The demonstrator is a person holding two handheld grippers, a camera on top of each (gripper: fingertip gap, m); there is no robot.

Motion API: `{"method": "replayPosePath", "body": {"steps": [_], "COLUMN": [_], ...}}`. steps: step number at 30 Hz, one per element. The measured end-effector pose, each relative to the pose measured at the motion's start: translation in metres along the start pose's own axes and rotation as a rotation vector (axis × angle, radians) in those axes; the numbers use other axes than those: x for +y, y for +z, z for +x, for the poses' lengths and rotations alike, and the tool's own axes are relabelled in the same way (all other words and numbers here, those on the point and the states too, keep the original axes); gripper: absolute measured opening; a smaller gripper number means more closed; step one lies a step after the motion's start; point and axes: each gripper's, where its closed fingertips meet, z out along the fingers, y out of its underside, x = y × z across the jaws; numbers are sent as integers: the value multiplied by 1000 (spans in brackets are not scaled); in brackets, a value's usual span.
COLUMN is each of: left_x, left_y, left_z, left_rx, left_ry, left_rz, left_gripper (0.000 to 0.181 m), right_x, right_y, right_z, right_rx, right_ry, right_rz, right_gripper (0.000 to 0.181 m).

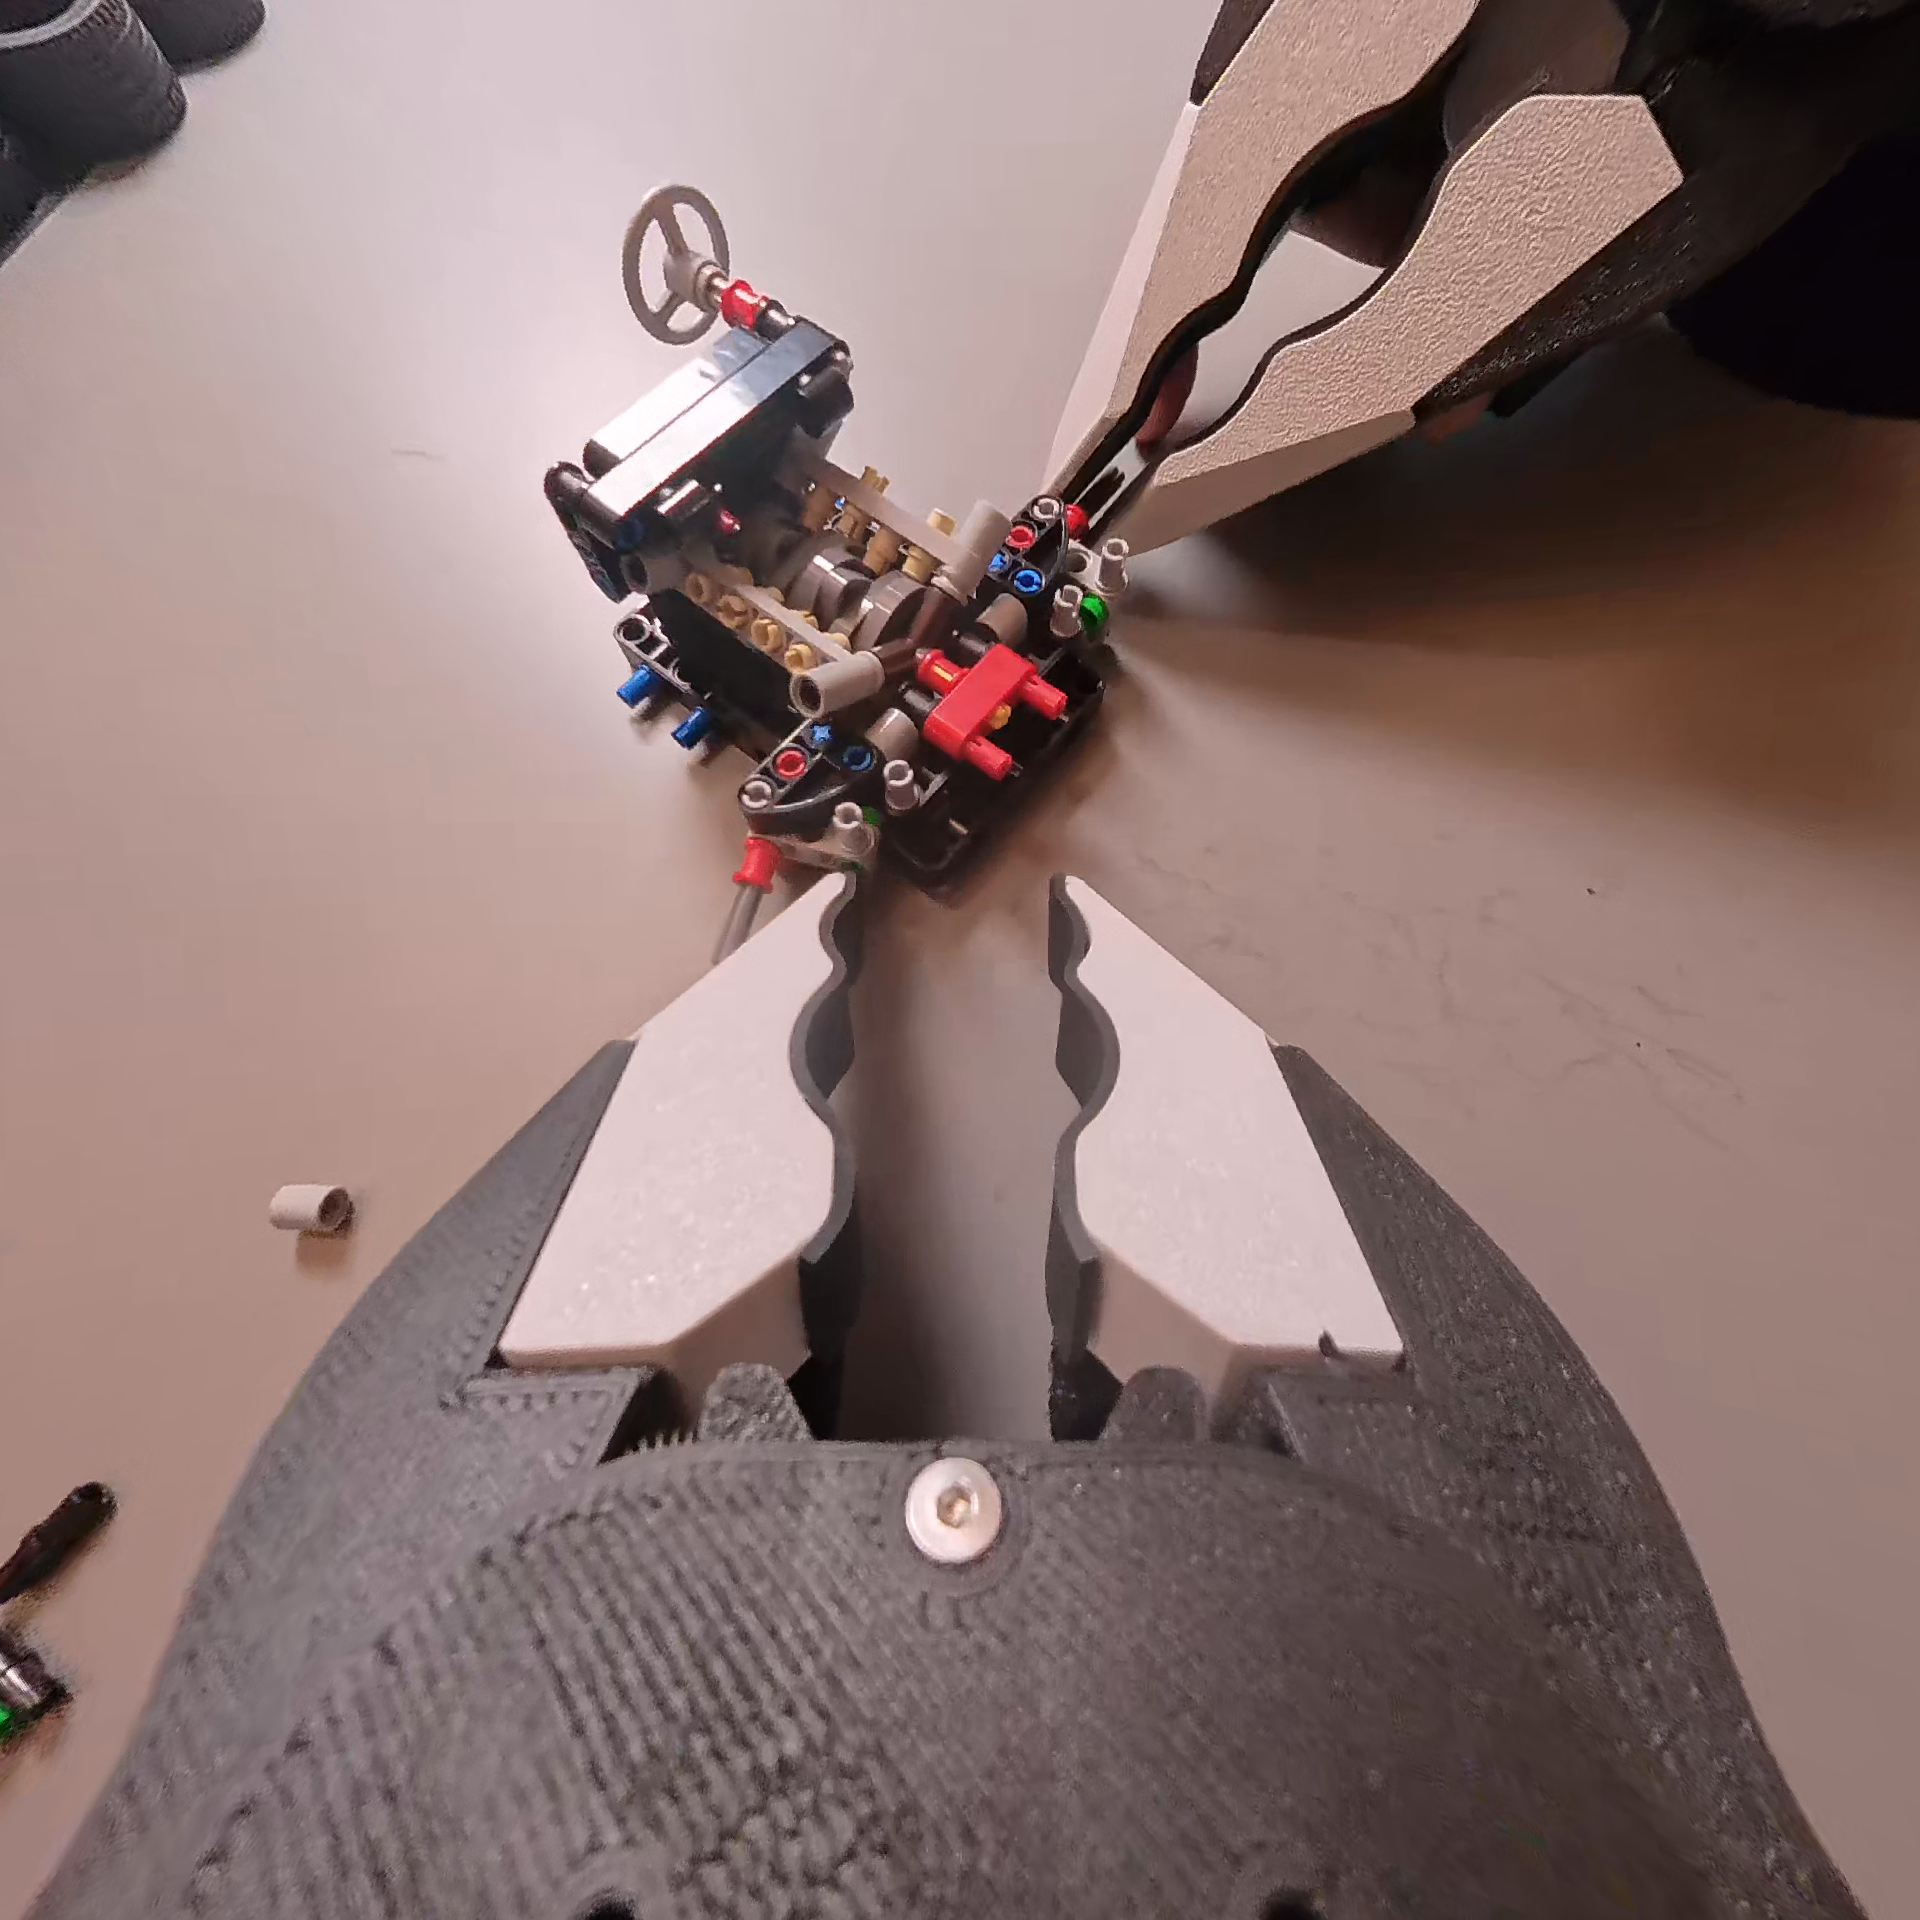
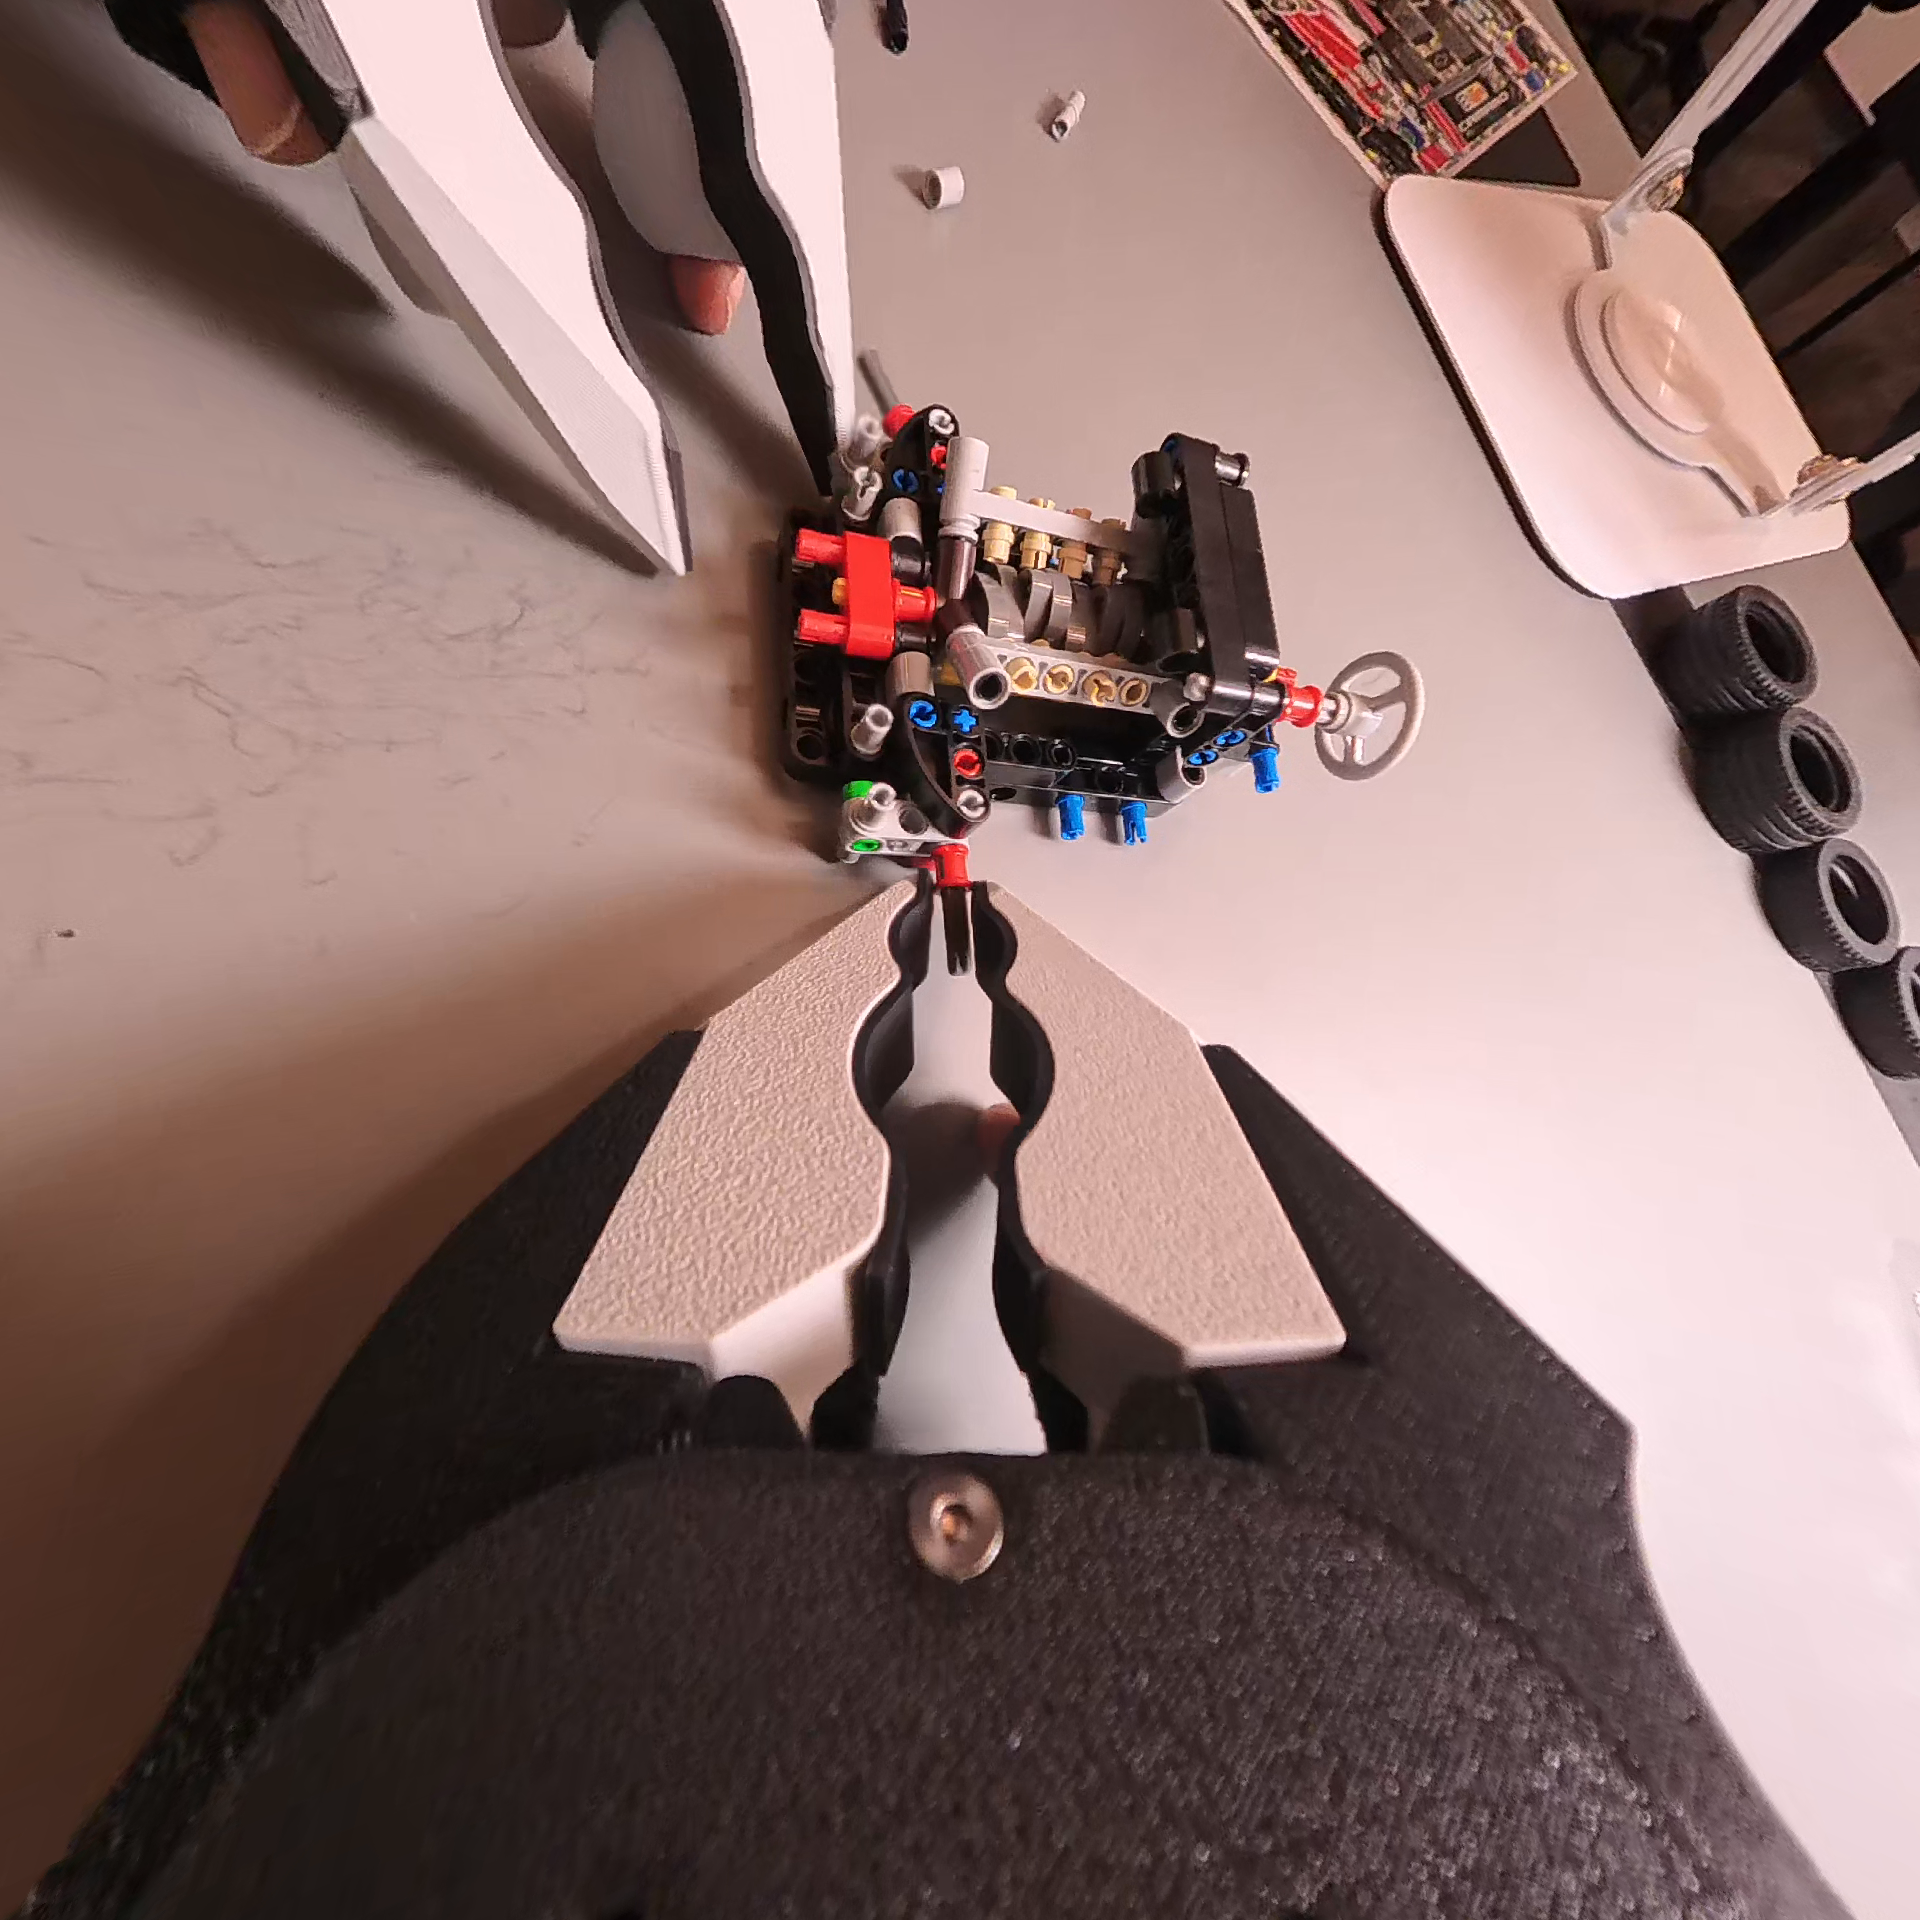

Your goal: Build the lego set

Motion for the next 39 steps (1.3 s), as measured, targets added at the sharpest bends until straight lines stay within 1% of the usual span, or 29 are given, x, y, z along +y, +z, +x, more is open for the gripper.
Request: {"method": "replayPosePath", "body": {"steps": [6, 16, 22, 26, 28, 33, 39], "left_x": [-1, -2, 0, -1, -1, 3, 1], "left_y": [1, 2, -4, -12, -12, -13, -17], "left_z": [-1, 3, 2, -11, -12, -22, -33], "left_rx": [-23, -24, -12, -53, -49, -100, -104], "left_ry": [-24, -27, -23, -20, -24, 39, 49], "left_rz": [-1, -10, -10, 8, 14, -12, 9], "left_gripper": [24, 21, 21, 21, 21, 22, 24], "right_x": [2, 6, 5, 4, 4, 6, 7], "right_y": [0, 0, 0, 0, 0, 0, 1], "right_z": [2, 5, 4, 4, 5, 6, 8], "right_rx": [20, 75, 72, 61, 56, 52, 35], "right_ry": [93, 186, 173, 154, 144, 114, 42], "right_rz": [-48, -108, -92, -79, -74, -69, -56], "right_gripper": [6, 6, 6, 6, 6, 6, 6]}}
